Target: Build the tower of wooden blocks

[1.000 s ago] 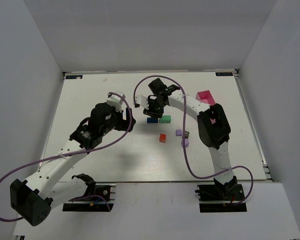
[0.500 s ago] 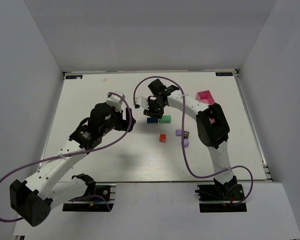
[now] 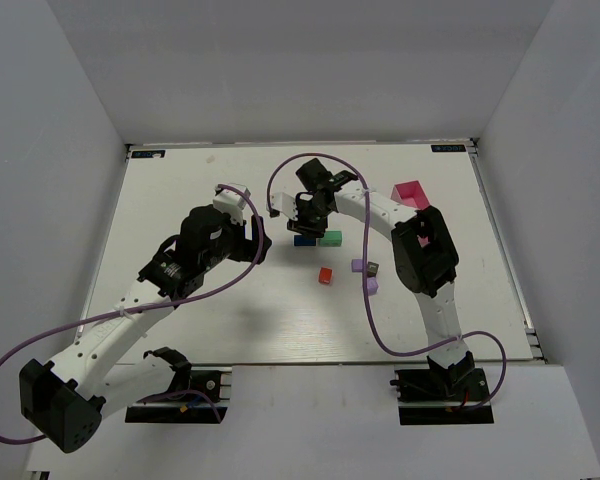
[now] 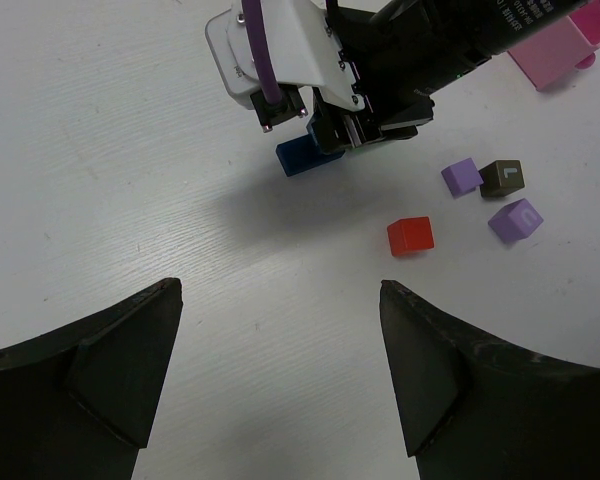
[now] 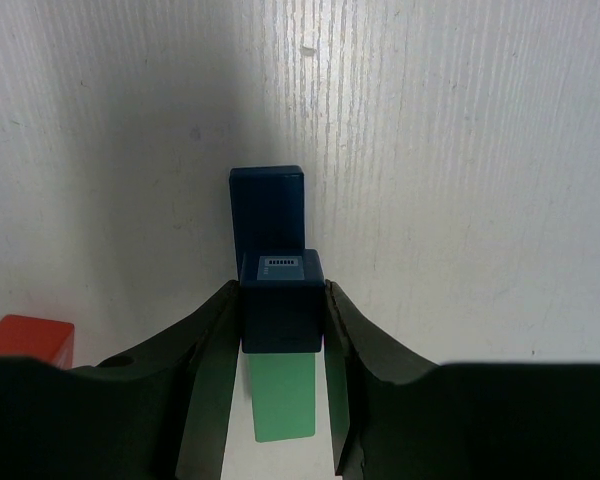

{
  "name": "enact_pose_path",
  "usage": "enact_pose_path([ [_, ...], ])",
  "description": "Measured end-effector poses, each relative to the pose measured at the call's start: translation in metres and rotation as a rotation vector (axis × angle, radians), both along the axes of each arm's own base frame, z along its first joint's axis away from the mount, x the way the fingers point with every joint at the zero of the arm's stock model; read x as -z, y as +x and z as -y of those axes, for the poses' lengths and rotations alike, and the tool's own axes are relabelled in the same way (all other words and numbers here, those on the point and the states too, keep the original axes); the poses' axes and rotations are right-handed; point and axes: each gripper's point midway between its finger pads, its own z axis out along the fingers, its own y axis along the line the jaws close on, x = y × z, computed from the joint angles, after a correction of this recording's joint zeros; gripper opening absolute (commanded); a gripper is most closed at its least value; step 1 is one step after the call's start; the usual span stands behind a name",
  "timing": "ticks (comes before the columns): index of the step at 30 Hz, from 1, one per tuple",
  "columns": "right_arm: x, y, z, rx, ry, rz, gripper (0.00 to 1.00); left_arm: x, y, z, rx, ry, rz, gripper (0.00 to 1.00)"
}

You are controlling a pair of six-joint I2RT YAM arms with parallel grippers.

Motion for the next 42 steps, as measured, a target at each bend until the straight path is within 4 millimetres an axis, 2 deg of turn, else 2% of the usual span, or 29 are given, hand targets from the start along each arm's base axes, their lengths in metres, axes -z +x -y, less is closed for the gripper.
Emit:
enact_pose_path([
  [29,0.0064,0.0009,0.0005,-0.005,-0.011,-0.003,0.32,0.0000,0.0000,0.0000,0.000,0.000,0.000,0.91],
  [32,0.0064,0.0009,0.0006,-0.006,-0.012,-0.003,0.35,0.0000,0.0000,0.0000,0.000,0.000,0.000,0.91],
  [36,0.0064,0.0011,0.0006,-0.009,-0.012,-0.001,0.48,0.0000,0.0000,0.0000,0.000,0.000,0.000,0.91],
  [42,0.0063,0.0015,0.0005,-0.020,-0.013,0.005,0.60,0.0000,0.0000,0.0000,0.000,0.000,0.000,0.91],
])
